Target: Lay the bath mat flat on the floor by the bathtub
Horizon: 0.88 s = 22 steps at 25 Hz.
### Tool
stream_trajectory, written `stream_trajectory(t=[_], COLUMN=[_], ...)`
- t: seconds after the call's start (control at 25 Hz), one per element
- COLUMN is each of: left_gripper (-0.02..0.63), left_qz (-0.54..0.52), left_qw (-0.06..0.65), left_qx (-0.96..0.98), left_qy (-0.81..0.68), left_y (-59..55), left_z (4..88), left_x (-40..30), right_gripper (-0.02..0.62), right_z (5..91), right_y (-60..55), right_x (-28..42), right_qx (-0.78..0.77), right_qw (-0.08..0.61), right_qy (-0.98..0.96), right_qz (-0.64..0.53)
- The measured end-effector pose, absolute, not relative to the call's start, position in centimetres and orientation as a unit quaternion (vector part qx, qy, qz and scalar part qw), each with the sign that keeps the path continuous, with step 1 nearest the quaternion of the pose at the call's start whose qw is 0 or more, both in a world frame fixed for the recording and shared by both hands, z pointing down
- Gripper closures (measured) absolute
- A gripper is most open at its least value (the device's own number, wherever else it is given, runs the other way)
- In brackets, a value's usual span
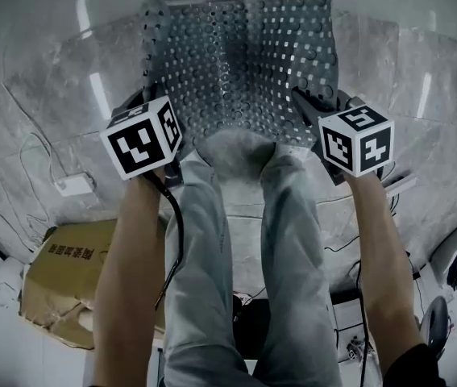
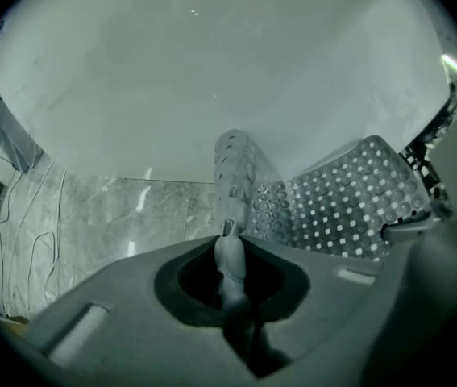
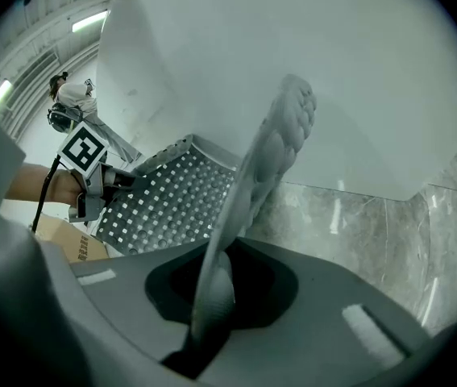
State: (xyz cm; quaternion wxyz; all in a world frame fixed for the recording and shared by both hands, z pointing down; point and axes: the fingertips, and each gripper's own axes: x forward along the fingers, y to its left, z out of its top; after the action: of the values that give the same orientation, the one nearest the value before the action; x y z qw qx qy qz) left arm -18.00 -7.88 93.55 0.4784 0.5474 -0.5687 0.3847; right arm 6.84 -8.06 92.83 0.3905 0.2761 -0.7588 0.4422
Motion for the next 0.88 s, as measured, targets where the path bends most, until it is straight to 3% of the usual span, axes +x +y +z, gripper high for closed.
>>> stream_trajectory(t=[0.64,0.88], left_gripper=[0.572,0.544], left_qz=[0.468,0.508], left_qw=[0.434,0.423], left_qx=[0.553,0.532], left_qy=[-0.535,-0.528], left_y=[-7.6,-7.2], left_z=[101.3,104.1], left_x=[-20.3,-22.4], right_gripper=[0.568,0.566], right_z=[100.6,103.0], right_y=[-7.9,-7.9], right_x=[11.2,12.9], right_qx=[0.304,0.331], right_qw=[0.432,0.439], right_qy=[-0.734,-0.71], right_qz=[0.427,0.439])
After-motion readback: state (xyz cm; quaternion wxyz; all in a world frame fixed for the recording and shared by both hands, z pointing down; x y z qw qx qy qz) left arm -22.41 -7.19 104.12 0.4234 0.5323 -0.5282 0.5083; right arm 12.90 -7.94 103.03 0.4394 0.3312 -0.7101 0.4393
